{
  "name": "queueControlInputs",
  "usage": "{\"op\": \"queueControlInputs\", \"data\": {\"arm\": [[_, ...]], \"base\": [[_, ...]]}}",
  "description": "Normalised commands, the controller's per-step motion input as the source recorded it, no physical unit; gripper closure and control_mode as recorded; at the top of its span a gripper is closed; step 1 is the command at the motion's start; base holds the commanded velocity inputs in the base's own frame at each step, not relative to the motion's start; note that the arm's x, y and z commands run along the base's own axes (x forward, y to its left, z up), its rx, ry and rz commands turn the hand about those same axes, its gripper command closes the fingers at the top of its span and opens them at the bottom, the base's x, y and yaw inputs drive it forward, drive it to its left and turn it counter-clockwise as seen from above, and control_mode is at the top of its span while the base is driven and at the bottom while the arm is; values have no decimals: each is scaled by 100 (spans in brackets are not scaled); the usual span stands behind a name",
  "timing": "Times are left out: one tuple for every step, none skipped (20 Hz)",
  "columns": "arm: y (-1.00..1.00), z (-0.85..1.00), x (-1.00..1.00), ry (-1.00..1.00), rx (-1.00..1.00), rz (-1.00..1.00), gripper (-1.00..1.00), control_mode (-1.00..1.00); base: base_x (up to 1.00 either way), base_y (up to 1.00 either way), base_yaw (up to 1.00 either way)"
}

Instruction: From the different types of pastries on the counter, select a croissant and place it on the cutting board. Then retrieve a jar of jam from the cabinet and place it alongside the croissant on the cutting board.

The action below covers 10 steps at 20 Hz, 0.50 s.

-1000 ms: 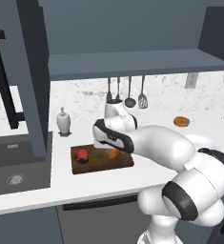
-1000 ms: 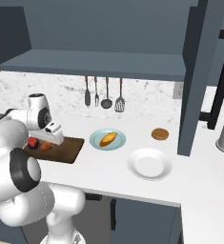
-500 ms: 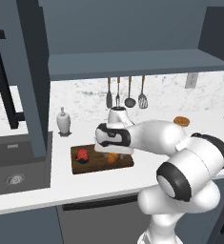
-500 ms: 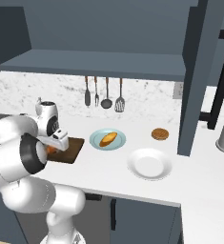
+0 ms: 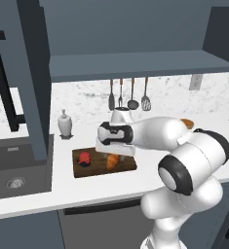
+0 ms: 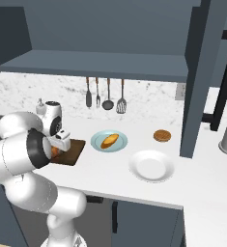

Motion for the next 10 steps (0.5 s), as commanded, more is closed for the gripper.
{"op": "queueControlInputs", "data": {"arm": [[0,0,0,0,3,0,-100,-100],[0,0,0,0,1,0,-100,-100],[0,0,0,0,0,0,-100,-100],[0,0,0,0,0,0,-100,-100],[0,0,0,-1,0,0,-100,-100],[0,0,0,-2,0,0,-100,-100],[0,7,0,-3,0,0,-100,-100],[0,14,0,-4,0,0,-100,-100],[0,8,0,-3,0,0,-100,-100],[16,-1,-46,-2,0,0,-100,-100]], "base": [[0,0,0],[0,0,0],[0,0,0],[0,0,0],[0,0,0],[0,0,0],[0,0,0],[0,0,0],[0,0,0],[0,0,0]]}}
